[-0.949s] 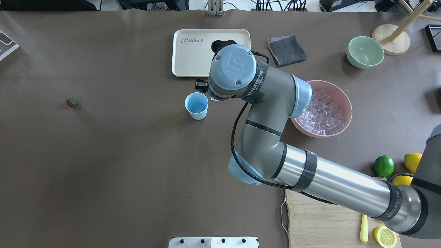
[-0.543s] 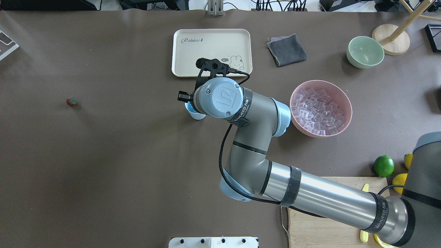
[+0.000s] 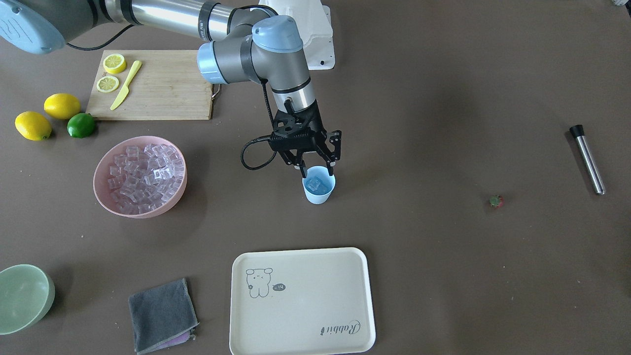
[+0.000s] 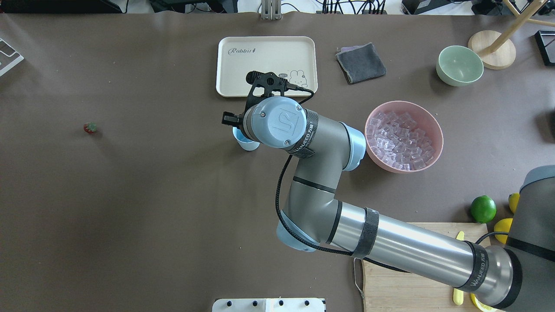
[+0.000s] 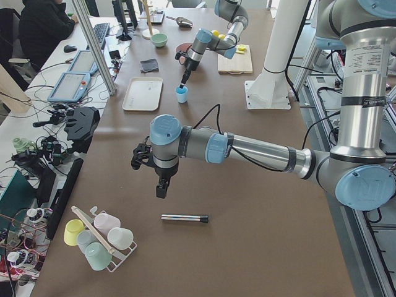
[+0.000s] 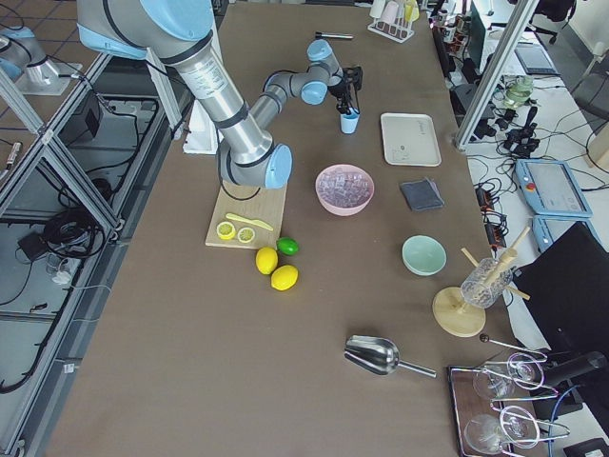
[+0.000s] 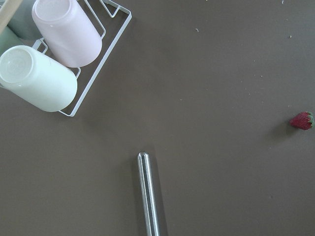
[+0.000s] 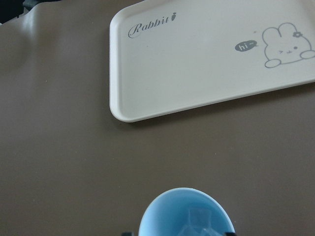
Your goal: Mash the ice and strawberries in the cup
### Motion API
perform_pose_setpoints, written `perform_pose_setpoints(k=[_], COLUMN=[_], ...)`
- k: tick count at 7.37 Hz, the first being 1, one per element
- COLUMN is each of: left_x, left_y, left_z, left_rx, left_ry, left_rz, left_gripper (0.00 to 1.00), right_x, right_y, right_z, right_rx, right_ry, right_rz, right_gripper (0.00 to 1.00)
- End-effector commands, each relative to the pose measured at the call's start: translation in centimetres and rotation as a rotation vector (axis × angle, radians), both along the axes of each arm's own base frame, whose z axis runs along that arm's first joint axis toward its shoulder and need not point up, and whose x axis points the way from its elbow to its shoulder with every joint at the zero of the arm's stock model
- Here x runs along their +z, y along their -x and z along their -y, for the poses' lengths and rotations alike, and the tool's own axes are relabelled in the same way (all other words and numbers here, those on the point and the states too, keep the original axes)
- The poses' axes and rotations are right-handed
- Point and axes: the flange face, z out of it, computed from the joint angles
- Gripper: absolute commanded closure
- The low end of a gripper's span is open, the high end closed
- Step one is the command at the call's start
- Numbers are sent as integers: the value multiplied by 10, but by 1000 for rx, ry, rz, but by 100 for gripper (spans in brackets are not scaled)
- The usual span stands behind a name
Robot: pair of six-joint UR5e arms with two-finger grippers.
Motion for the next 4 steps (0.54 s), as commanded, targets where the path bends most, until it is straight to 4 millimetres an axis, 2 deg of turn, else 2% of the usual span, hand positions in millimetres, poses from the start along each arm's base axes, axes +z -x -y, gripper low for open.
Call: perform_pose_setpoints(k=[1,2,3,4], left_x=[1,0,-2,-2], left_y=[0,0,0,0], left_z=[0,0,0,0], left_rx=[0,-3,-5,-6], left_ry=[2,2,3,4], left_rz=[0,-1,-1,-1], left_gripper=[1,1,1,1], right_x=[-6,4,19,40], right_y=[-15,-30,-79,-139], right_z=[13,23,33,47], right_rx=[9,-43,-105,-147], right_ry=[-12,-22,-23,-60], right_rz=[1,-40,-92,-120], right_gripper=[1,1,1,1])
